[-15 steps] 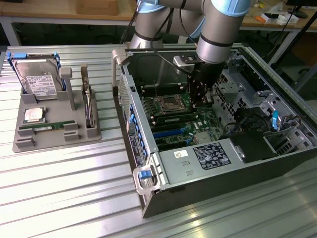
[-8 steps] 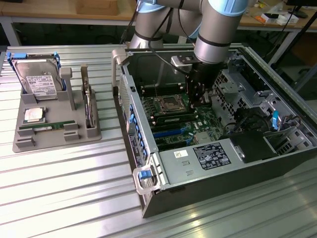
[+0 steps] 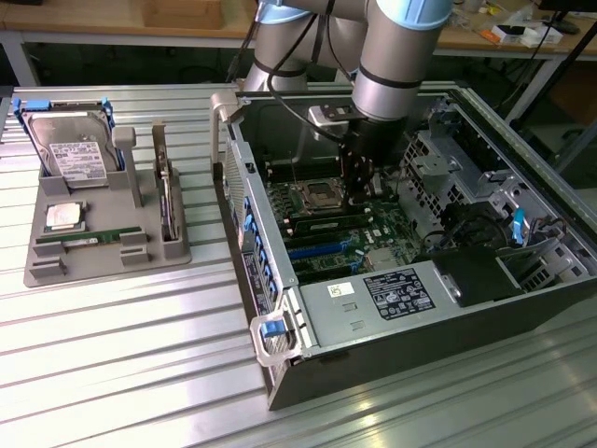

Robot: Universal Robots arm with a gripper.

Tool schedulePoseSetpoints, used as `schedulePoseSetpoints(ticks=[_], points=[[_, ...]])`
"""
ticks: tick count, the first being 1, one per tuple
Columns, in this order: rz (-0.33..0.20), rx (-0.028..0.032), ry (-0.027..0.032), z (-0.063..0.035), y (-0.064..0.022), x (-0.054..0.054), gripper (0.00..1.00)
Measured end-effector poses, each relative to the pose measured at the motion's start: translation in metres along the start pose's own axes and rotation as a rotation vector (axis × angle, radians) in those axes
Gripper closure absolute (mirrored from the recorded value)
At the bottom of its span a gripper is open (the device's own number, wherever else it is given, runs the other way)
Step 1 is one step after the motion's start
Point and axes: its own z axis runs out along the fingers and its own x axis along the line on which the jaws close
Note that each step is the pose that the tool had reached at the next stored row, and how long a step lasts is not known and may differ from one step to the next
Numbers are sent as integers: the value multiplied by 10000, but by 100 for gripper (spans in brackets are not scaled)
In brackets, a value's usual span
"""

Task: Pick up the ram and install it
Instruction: 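Press down the ram until it locks into place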

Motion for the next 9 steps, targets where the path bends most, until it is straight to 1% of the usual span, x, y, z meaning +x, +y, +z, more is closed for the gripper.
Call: schedulePoseSetpoints(ticks=[5,7,9], points=[[0,0,-1,-2,102,6,89],[0,0,-1,-5,196,11,89],[-1,0,-1,-7,260,15,89]])
